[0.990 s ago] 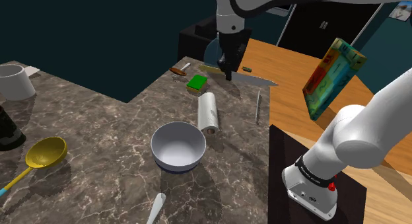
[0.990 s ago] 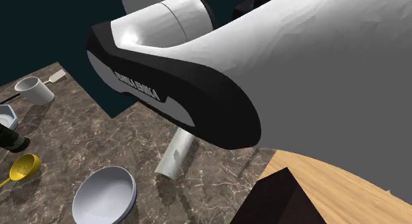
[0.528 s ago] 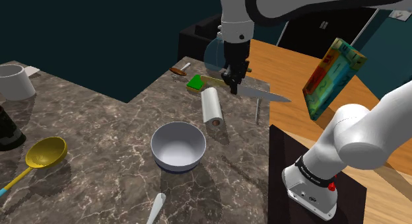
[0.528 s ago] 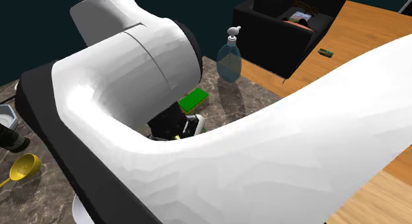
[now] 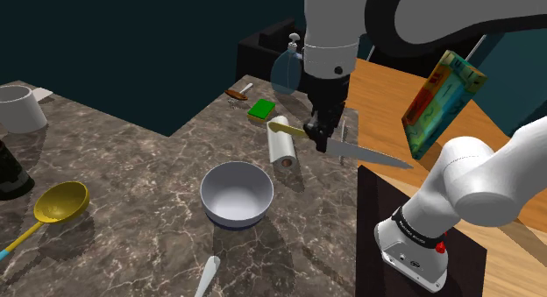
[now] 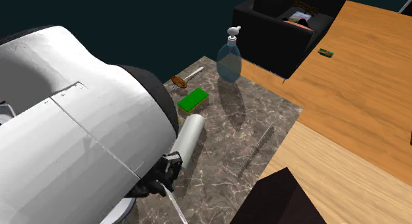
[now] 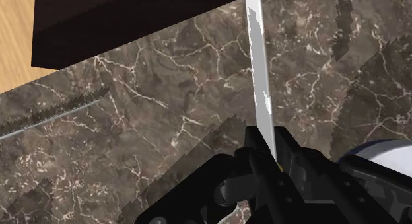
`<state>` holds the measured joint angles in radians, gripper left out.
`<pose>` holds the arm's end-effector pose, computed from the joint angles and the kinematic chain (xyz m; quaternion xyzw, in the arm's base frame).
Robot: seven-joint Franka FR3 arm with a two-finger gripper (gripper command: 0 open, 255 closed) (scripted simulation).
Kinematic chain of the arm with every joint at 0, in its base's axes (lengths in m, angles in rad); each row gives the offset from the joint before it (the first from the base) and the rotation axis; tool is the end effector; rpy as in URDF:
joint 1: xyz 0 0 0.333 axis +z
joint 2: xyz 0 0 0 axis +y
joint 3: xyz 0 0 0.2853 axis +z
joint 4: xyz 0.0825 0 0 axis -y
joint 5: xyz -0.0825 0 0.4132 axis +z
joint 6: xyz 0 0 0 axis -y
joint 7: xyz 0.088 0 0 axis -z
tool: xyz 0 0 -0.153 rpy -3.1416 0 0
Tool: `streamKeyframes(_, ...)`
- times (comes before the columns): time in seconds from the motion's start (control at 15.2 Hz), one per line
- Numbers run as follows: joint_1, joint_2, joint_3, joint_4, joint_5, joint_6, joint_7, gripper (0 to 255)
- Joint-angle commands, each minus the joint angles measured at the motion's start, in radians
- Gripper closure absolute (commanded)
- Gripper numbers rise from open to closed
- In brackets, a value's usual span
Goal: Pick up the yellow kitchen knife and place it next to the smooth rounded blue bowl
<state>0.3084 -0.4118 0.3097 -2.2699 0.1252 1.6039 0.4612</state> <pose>0.3402 0.2638 0.4100 0.9898 0.0468 -0.1166 0.0666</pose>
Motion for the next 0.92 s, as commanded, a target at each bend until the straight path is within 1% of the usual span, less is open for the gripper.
streamKeyframes(0.0,0.026,-0.029,0.031,-0.023,0.034,-0.002,0.045,255)
streamKeyframes(0.13,0.050,-0.046,0.062,-0.031,0.065,-0.006,0.088,255)
streamKeyframes(0.2,0.053,-0.048,0.068,-0.032,0.070,-0.006,0.095,255)
streamKeyframes(0.86,0.056,-0.019,0.089,-0.144,0.078,0.134,0.093,255)
